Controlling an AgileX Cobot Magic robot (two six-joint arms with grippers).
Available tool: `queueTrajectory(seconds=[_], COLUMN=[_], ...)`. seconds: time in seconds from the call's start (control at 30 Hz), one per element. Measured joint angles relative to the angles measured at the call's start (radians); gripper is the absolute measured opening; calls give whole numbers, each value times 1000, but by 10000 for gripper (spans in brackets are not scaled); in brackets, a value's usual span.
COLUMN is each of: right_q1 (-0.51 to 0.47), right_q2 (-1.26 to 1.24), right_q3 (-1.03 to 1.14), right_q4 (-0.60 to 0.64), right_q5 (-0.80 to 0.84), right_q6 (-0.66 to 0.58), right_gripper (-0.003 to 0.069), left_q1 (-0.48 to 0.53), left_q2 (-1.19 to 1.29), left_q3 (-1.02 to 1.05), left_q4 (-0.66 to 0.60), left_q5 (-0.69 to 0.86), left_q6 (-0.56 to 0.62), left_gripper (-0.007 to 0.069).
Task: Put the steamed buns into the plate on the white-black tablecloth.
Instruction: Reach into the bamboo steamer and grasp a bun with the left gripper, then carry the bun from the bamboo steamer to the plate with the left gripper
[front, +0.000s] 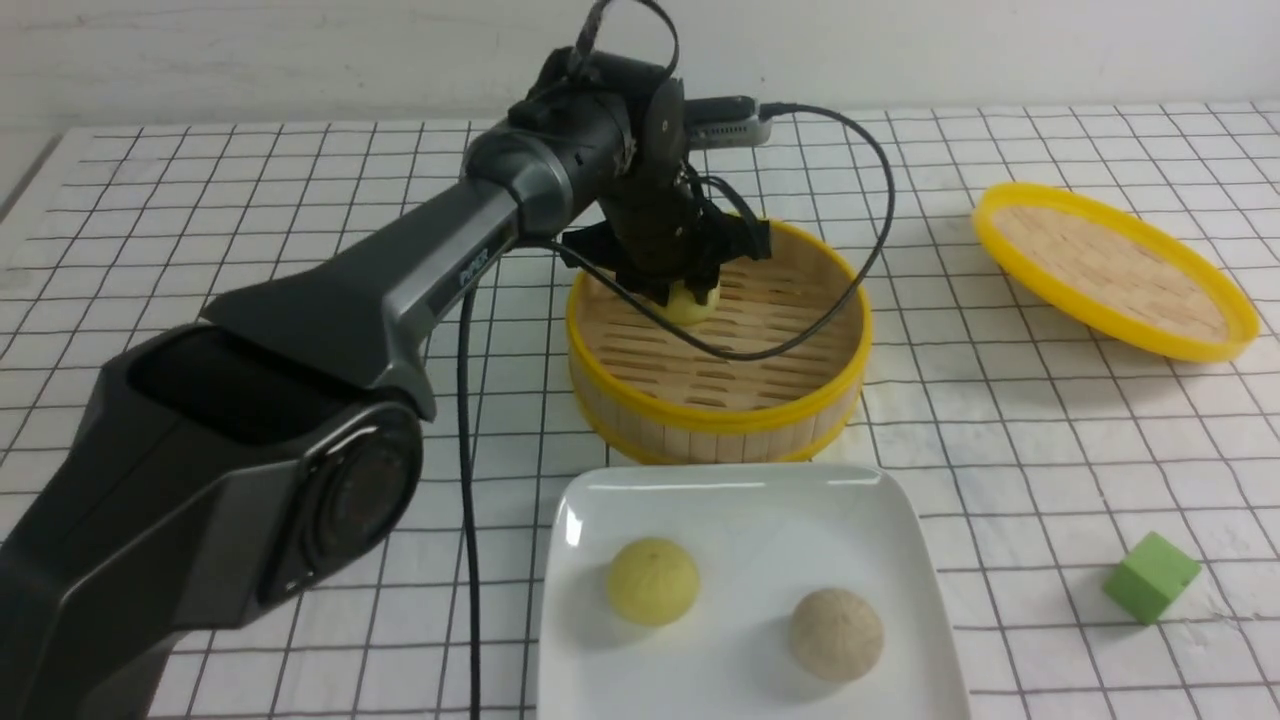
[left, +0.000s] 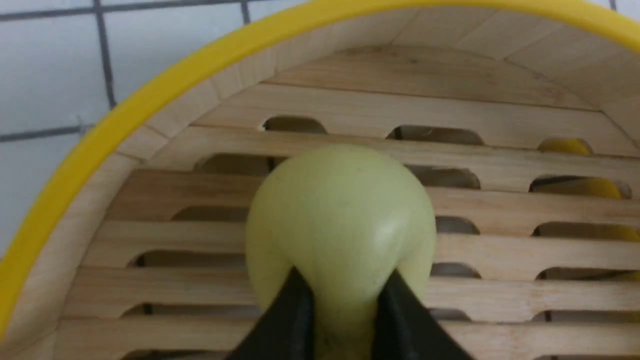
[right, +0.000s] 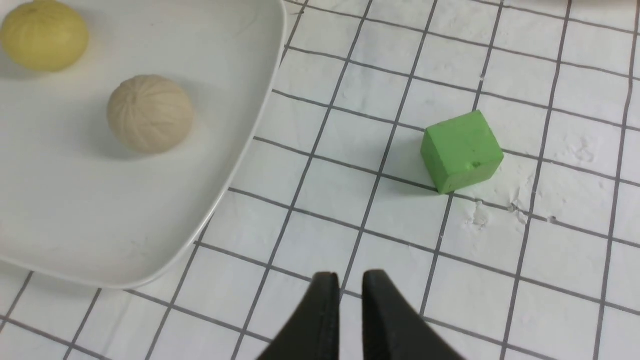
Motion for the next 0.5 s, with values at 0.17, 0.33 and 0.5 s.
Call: queueTrajectory(seconds=[0.17,0.33,0.5], right_q1=[0,0,0], right_q2=[0,0,0], right_q3=[0,0,0], right_q4=[2,5,19], right_q5=[0,1,4], right_q6=[1,1,1], right_gripper=[99,107,110], left_q1=[-10,-26,-105], left_q2=[-71,-290,-519], left_q3=[-27,-65,95], left_q4=[6,-23,-33], left_q5=[117,244,250], left_q6=[7,46,117], left_gripper=[24,22,22])
